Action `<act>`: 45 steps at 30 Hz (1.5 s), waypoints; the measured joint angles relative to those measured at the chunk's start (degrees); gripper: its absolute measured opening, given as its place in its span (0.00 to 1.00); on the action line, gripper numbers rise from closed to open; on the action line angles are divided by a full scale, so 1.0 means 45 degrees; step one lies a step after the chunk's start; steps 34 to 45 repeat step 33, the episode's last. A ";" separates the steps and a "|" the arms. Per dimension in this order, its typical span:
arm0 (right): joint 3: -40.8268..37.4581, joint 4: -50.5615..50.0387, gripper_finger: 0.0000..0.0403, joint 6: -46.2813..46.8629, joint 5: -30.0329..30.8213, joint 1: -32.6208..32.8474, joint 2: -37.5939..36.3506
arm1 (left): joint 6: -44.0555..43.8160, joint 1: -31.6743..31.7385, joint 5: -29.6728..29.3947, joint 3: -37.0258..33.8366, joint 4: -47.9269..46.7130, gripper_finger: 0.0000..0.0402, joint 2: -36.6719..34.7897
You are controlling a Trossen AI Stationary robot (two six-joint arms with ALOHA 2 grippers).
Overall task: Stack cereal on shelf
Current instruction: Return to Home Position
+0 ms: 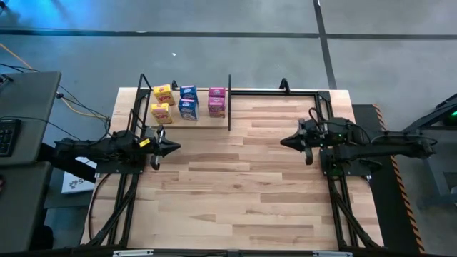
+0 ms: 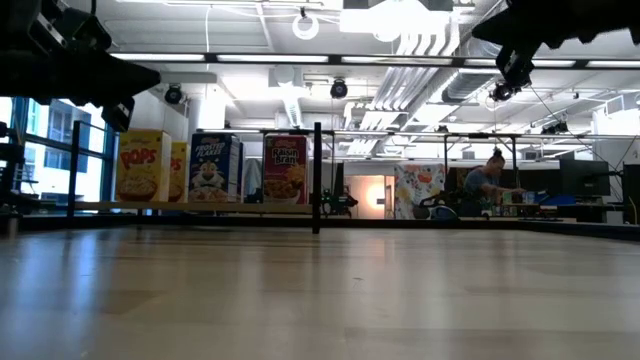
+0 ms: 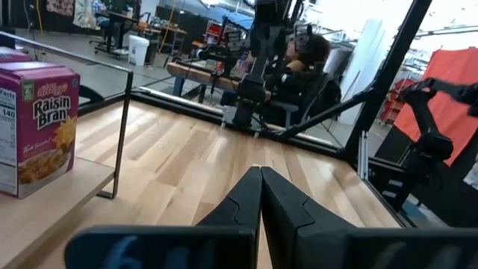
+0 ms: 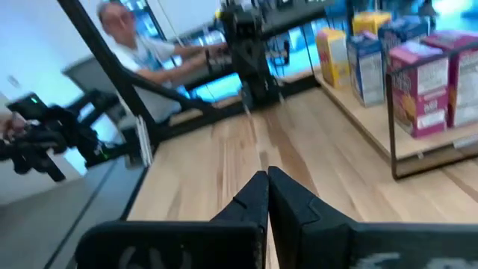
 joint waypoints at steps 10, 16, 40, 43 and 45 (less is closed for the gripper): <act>-0.3668 0.4832 0.00 -0.0560 -0.0038 -0.0015 -0.1436 | 0.0007 0.0000 0.0000 0.0000 0.0027 0.00 0.0001; -0.5122 0.5510 0.00 0.0285 -0.0084 0.0085 -0.2562 | 0.0002 0.0000 -0.0001 0.0000 0.0028 0.00 -0.0011; -0.5893 0.1654 0.00 -0.2609 0.0845 0.0180 -0.3703 | -0.0002 0.0000 0.0000 0.0000 0.0025 0.01 -0.0013; -0.5893 0.1654 0.00 -0.2609 0.0845 0.0180 -0.3703 | -0.0002 0.0000 0.0000 0.0000 0.0025 0.01 -0.0013; -0.5893 0.1654 0.00 -0.2609 0.0845 0.0180 -0.3703 | -0.0002 0.0000 0.0000 0.0000 0.0025 0.01 -0.0013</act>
